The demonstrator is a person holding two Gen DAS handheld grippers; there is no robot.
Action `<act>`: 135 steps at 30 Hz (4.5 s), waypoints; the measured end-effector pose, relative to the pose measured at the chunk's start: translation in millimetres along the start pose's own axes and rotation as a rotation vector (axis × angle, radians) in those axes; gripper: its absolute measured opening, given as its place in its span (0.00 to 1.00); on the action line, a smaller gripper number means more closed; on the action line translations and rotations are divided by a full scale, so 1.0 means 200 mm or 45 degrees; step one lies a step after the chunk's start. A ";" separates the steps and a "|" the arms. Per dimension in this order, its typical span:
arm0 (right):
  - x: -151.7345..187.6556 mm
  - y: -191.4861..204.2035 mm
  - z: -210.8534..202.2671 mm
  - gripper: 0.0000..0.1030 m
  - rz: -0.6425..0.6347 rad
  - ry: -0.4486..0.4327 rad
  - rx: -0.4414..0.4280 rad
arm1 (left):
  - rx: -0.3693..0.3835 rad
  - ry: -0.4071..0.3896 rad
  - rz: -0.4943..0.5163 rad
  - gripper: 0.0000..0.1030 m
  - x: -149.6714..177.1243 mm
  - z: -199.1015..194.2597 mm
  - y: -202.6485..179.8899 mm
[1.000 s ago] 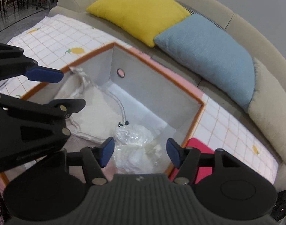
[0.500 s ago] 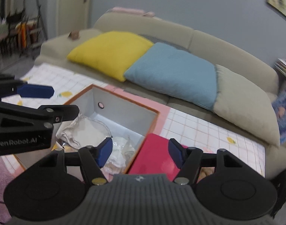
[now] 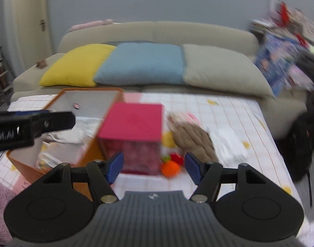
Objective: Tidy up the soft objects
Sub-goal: 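Move both tools toward the brown fluffy towel and white cloth, then grasp the brown towel with the left tool while the right tool grasps the white cloth, then carry the towel and white cloth over the box and open both tools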
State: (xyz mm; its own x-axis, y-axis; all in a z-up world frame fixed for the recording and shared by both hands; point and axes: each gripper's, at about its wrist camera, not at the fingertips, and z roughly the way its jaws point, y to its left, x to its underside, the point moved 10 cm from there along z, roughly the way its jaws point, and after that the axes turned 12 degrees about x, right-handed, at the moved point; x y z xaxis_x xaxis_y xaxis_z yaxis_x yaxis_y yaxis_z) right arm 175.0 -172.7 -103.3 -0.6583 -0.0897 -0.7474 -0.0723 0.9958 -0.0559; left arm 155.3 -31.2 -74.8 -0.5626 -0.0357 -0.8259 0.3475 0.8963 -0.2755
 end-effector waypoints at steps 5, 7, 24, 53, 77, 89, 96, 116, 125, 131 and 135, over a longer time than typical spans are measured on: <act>0.09 -0.19 0.04 0.63 0.102 0.051 0.078 | 0.076 0.108 0.098 0.65 0.05 0.14 -0.14; 0.09 -0.25 0.07 0.63 0.136 0.053 0.096 | 0.096 0.141 0.154 0.65 0.08 0.19 -0.20; 0.04 -0.69 0.54 0.54 0.209 -0.016 0.325 | 0.118 0.379 -0.045 0.76 -0.05 0.80 -0.41; 0.10 -0.62 1.12 0.43 -0.050 0.046 0.117 | -0.270 0.719 -0.191 0.82 0.18 1.36 -0.21; 0.05 -0.85 0.92 0.19 0.299 -0.010 0.056 | -0.208 0.768 0.059 0.42 0.21 1.38 -0.26; 0.02 -0.85 0.64 0.19 0.480 -0.094 0.073 | 0.031 0.568 0.058 0.23 0.05 1.06 -0.42; 0.06 -0.82 0.39 0.19 0.524 -0.090 0.138 | 0.156 0.480 0.035 0.23 0.04 0.78 -0.47; 0.06 -0.33 -0.06 0.19 0.357 -0.067 0.051 | 0.122 0.120 -0.188 0.23 -0.02 -0.04 -0.04; -0.20 0.18 -0.11 0.19 0.233 -0.105 -0.227 | -0.036 -0.059 -0.272 0.23 -0.13 -0.25 0.35; -0.39 0.52 0.03 0.19 0.143 -0.084 -0.316 | -0.134 -0.063 -0.229 0.23 -0.18 -0.22 0.58; -0.46 0.70 0.24 0.19 0.107 0.004 -0.295 | -0.204 -0.029 -0.188 0.23 -0.19 -0.13 0.72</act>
State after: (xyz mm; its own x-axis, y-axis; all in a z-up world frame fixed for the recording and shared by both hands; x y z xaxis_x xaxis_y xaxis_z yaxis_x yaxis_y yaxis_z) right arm 261.3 -23.2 -74.5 -0.6717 -0.0069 -0.7408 -0.1869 0.9692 0.1604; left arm 208.0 110.7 -69.8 -0.5806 -0.1802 -0.7940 0.1381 0.9393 -0.3142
